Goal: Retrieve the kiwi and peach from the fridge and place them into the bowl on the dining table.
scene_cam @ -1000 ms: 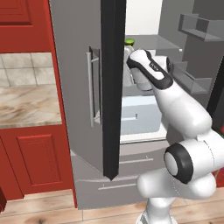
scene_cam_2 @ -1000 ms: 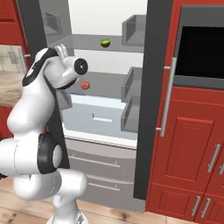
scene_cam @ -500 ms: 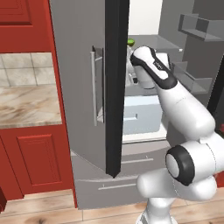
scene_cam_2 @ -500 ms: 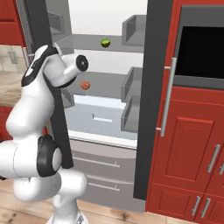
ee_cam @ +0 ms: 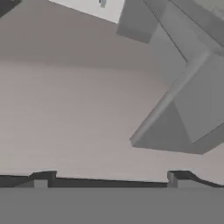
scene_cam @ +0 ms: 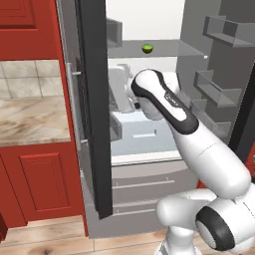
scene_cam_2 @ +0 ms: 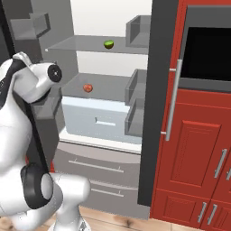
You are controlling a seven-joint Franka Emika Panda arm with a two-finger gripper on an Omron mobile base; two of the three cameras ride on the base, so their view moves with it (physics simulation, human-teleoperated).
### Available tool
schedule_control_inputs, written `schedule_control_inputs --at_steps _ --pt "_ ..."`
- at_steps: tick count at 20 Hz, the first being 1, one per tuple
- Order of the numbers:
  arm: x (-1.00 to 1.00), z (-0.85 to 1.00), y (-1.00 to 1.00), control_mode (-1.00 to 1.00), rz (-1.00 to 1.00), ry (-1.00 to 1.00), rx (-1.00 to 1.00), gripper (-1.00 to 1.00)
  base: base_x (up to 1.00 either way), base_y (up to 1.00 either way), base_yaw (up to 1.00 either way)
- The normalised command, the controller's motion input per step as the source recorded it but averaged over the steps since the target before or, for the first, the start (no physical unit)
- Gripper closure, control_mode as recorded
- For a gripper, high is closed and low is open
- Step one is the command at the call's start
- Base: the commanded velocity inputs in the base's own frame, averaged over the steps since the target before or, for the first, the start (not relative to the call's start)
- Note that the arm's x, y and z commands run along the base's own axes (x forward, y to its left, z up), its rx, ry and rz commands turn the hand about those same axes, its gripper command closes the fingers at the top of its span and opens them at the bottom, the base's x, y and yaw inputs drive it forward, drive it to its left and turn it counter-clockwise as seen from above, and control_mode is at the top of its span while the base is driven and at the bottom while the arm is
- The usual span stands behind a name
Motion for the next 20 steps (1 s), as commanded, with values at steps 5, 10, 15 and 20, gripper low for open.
schedule_control_inputs --at_steps 5,10,15,20 --pt "-0.90 0.00 1.00 -1.00 0.02 0.00 0.00 -1.00 0.00 0.00 0.00" --pt "-0.74 0.41 0.30 -1.00 -0.09 0.00 -0.03 -1.00 0.00 0.00 0.00" --pt "-0.44 0.98 -0.61 -1.00 -0.15 0.00 -0.03 -1.00 0.00 0.00 0.00" --pt "-0.41 0.90 -0.73 -1.00 -0.01 0.13 -0.08 -1.00 0.00 0.00 0.00"
